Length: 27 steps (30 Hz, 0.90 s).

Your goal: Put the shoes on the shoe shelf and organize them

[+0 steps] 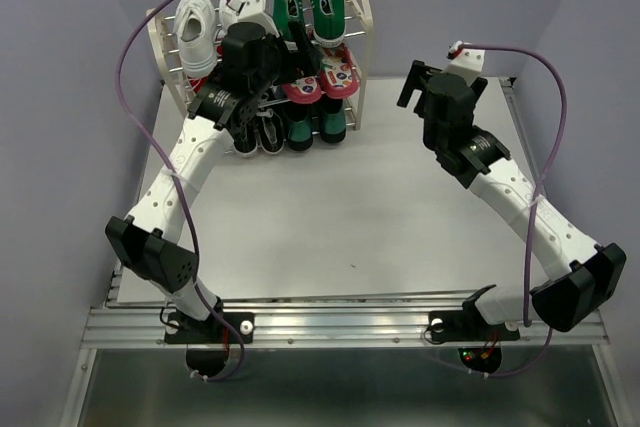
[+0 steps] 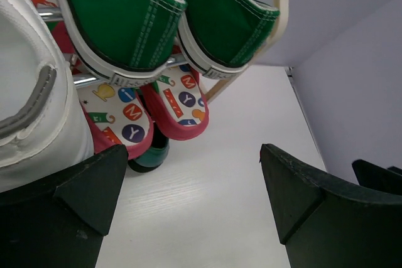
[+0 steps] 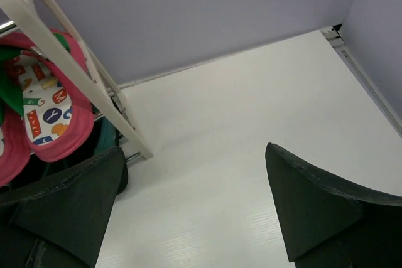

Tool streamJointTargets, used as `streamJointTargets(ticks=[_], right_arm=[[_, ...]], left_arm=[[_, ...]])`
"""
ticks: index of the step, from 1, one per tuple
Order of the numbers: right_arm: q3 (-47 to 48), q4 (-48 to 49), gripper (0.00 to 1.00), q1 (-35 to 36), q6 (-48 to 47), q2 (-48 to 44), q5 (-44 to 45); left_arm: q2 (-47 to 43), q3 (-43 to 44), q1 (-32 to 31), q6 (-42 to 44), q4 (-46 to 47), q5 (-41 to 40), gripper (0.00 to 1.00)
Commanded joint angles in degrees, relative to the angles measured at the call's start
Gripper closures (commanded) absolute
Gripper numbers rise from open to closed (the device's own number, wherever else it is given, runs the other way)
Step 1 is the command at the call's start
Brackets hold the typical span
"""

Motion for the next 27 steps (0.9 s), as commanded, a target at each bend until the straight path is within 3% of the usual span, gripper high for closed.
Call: streamJointTargets(ticks=[1,6,14,18,23,27], right_arm=[[-1.6,0.2,0.00,-1.4,2.5,-2.5,0.3],[-2.5,-0.9,0.00,-2.5,3.8,-2.2,-1.4],[-5.6,-1.6,0.00,-2.5,5.1,-4.0,-6.1],[-12.9,-1.6,0.00,-2.5,10.3,-8.2,-5.2],[-24.6,-1.5,0.00,-2.5,17.4,-14.2,-4.9],[-31.8,-1.5,0.00,-2.5,18.6,-16.4,-6.0]], left_arm=[[0.2,5.2,2.7,1.9,-1.3,-1.0,0.01],[-2.5,2.6,3.0,2.0,-1.0,-2.3,0.01],[-8.3,-3.9,1.9,2.2,-0.8,5.8,0.01],[-20.1,-21.3,-4.1,-1.1,0.9,-0.7,0.01],[-35.7,-47.2,-4.3,-10.9,-1.5,-8.0,0.01],[-41.1,-56.5,-3.9,-21.3,-10.4,-18.9,0.01]])
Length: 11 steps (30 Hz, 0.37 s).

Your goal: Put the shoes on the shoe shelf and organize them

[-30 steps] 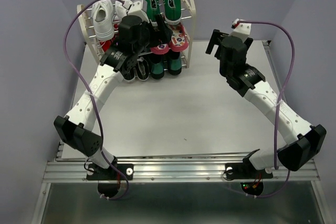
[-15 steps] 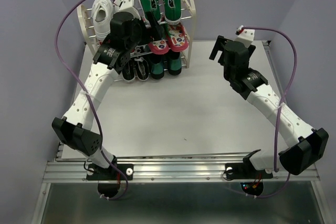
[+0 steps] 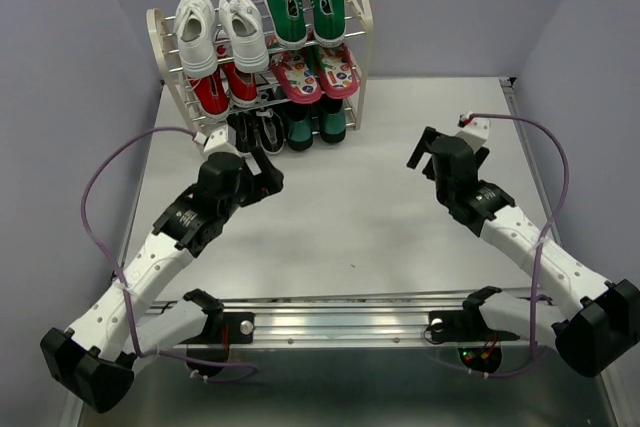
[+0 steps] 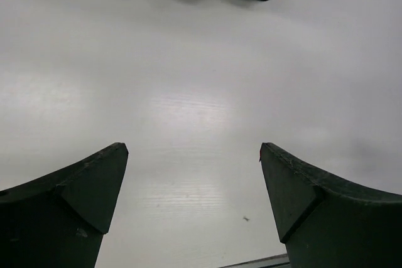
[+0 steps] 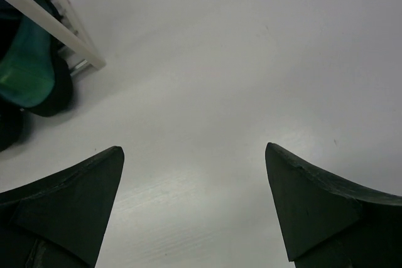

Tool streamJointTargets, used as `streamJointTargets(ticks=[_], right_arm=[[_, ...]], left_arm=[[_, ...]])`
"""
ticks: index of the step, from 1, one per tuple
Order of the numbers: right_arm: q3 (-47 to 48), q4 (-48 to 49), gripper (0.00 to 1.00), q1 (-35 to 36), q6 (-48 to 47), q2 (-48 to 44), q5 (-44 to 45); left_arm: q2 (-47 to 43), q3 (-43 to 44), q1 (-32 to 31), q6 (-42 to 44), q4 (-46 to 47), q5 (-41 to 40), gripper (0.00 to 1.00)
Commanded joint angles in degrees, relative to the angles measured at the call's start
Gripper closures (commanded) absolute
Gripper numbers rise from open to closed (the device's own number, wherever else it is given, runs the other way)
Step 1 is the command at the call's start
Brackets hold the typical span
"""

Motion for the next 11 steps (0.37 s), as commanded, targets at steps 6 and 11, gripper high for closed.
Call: streamJointTargets(ticks=[6,11], right_arm=[[-6.3,1.1,0.00,-0.4,5.0,-3.1,-2.2],[-6.3,2.1,0.00,-0.4,3.6,-3.2,-1.3]], left_arm=[[-4.2,-5.5,2.8,-16.8,-11.6,-18.6,0.01],[-3.2,-3.4,4.4,-14.9,-11.6,-19.2,0.01]])
